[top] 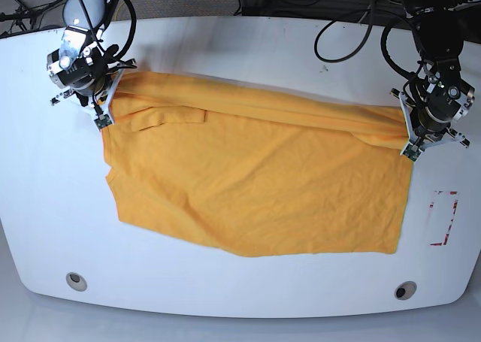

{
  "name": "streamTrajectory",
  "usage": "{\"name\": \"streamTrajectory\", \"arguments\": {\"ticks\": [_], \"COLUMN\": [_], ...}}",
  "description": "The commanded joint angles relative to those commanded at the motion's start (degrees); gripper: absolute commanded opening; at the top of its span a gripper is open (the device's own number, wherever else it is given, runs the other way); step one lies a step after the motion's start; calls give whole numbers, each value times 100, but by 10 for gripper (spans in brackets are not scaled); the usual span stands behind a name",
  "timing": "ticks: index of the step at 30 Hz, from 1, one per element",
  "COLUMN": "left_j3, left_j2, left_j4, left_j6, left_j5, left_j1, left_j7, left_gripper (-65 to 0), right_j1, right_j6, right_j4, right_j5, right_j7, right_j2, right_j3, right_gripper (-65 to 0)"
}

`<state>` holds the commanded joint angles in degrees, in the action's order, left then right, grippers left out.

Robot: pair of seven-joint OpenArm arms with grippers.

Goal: Fold the T-shirt properly
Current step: 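Lay the shirt flat with both grippers, holding its edge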

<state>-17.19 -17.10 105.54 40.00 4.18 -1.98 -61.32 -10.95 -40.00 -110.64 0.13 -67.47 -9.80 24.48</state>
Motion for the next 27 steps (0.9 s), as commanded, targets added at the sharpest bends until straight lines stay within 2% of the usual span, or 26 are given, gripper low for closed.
{"name": "streamTrajectory", "arguments": {"ticks": [9, 18, 20, 24, 26, 27], "left_j3": [0, 26, 26, 9, 0, 0], "left_j2": [0, 0, 0, -9, -9, -18], "left_j4": [-484, -879, -993, -1160, -1213, -1248], "left_j6": [0, 0, 0, 0, 0, 0], "left_j5": [-9, -18, -18, -18, -18, -18], "left_j1": [167, 308, 325, 378, 422, 431], "left_j7": [0, 0, 0, 0, 0, 0], "left_gripper": [-650, -642, -590, -417, -333, -282], "right_j1": [62, 70, 70, 70, 70, 70], "right_j6": [0, 0, 0, 0, 0, 0], "right_j4": [466, 545, 545, 545, 545, 545], "right_j5": [0, 0, 0, 0, 0, 0], "right_j7": [264, 510, 510, 510, 510, 510], "right_j2": [0, 0, 0, 0, -62, -88], "right_j3": [-9, -26, -26, -26, -26, -26], "right_gripper": [-650, -650, -650, -639, -604, -566]}}
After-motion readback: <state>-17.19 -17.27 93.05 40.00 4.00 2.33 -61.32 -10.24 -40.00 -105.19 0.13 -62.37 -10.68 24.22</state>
